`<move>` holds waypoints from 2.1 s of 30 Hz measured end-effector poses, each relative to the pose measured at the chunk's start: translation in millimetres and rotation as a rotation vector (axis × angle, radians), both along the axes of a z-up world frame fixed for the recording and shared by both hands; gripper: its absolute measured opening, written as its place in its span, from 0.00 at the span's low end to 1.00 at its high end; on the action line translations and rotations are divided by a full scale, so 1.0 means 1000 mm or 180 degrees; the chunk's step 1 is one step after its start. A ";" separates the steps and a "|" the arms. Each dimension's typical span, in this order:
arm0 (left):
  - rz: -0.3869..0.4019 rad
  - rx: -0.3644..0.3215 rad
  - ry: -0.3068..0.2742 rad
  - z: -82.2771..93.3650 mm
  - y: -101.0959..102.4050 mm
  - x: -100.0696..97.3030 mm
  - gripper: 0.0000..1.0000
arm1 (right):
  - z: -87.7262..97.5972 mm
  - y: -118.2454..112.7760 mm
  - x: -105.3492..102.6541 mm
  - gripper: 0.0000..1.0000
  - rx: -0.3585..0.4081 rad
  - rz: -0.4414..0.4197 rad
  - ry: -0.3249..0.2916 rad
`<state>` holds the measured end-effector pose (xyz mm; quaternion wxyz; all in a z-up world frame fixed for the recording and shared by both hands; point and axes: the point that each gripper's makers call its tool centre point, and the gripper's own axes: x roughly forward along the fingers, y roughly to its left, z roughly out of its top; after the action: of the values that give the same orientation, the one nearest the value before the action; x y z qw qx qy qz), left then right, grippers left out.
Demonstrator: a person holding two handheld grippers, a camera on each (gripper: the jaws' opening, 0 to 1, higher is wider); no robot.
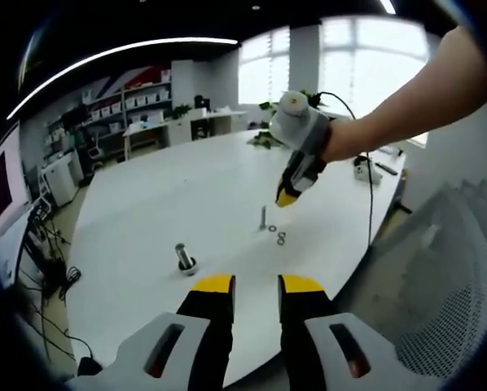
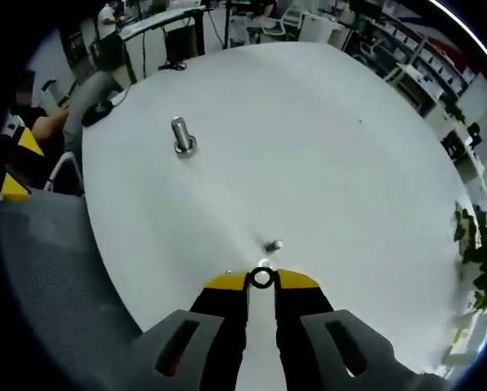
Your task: Place the washer onto the threaded stud by aligning its center hole with the stud, sliding it down to the base, and recovering from edge contact or off-axis alignment until the washer reaches the visible bottom stop.
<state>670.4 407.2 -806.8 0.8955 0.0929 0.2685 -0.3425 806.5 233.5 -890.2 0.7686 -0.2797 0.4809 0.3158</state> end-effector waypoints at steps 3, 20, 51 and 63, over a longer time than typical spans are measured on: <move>0.0084 0.0126 0.0046 -0.006 0.006 0.000 0.19 | -0.003 0.002 0.005 0.13 0.0029 0.0079 0.0032; 0.0209 0.0395 0.0015 -0.012 0.014 0.005 0.19 | -0.021 0.009 0.025 0.14 0.0145 0.0455 0.0165; 0.0291 0.0522 0.0047 -0.016 0.021 0.007 0.18 | -0.018 0.008 0.035 0.14 0.0032 0.0753 0.0182; 0.0274 0.0550 0.0058 -0.018 0.021 0.006 0.18 | -0.029 0.008 0.035 0.14 -0.0006 0.0746 0.0264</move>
<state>676.3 428.2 -824.7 0.8955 0.1551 0.3090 -0.2801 841.1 241.3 -919.7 0.7056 -0.3214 0.4765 0.4143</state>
